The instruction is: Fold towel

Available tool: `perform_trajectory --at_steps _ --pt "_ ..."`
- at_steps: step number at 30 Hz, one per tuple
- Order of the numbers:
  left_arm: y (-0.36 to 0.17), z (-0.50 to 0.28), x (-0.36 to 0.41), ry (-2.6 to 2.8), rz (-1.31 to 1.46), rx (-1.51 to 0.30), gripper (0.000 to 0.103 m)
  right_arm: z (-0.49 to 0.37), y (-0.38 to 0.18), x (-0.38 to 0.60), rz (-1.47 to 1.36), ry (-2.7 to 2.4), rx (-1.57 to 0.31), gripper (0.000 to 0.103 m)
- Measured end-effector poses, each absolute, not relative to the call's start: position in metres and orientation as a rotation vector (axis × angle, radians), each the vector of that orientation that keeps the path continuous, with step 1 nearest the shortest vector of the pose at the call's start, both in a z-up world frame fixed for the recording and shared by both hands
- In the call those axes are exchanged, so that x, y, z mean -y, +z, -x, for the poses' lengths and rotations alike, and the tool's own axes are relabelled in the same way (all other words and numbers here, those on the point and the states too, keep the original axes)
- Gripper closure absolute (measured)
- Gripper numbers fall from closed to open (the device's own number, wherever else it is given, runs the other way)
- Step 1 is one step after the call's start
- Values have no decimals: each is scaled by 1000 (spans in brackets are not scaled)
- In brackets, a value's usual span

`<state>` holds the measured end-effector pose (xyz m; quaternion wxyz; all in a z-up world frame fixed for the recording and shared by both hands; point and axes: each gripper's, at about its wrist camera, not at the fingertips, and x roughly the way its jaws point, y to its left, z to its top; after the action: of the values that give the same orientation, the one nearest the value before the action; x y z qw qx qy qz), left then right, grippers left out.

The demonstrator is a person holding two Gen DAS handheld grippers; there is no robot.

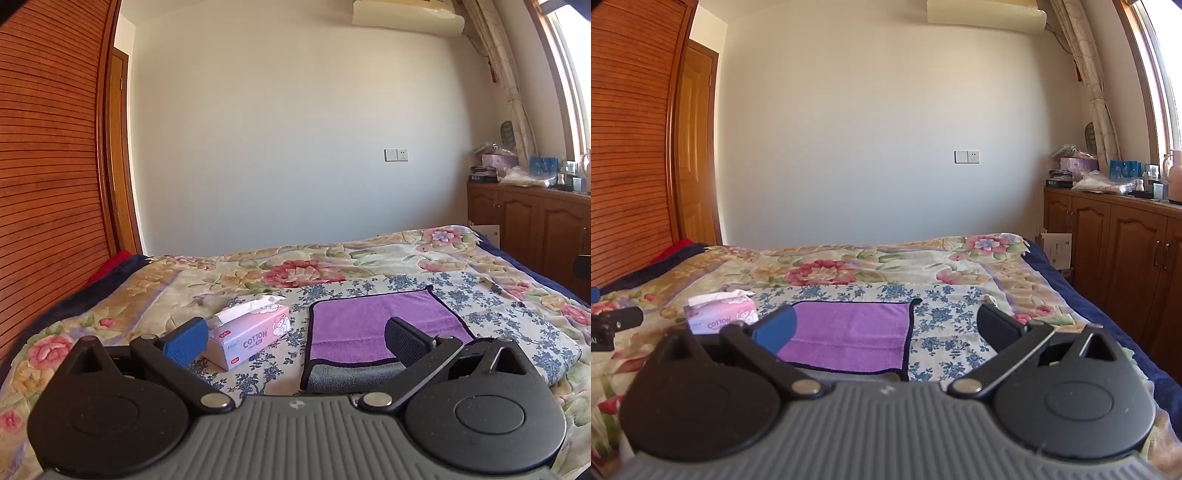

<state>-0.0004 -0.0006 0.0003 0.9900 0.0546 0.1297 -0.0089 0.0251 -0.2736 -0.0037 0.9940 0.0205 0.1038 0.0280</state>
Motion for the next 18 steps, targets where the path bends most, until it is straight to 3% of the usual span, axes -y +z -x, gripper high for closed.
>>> perform_trajectory --at_steps 18 --pt "1 1 2 -12 -113 -259 0 -25 -4 275 -41 55 -206 0"
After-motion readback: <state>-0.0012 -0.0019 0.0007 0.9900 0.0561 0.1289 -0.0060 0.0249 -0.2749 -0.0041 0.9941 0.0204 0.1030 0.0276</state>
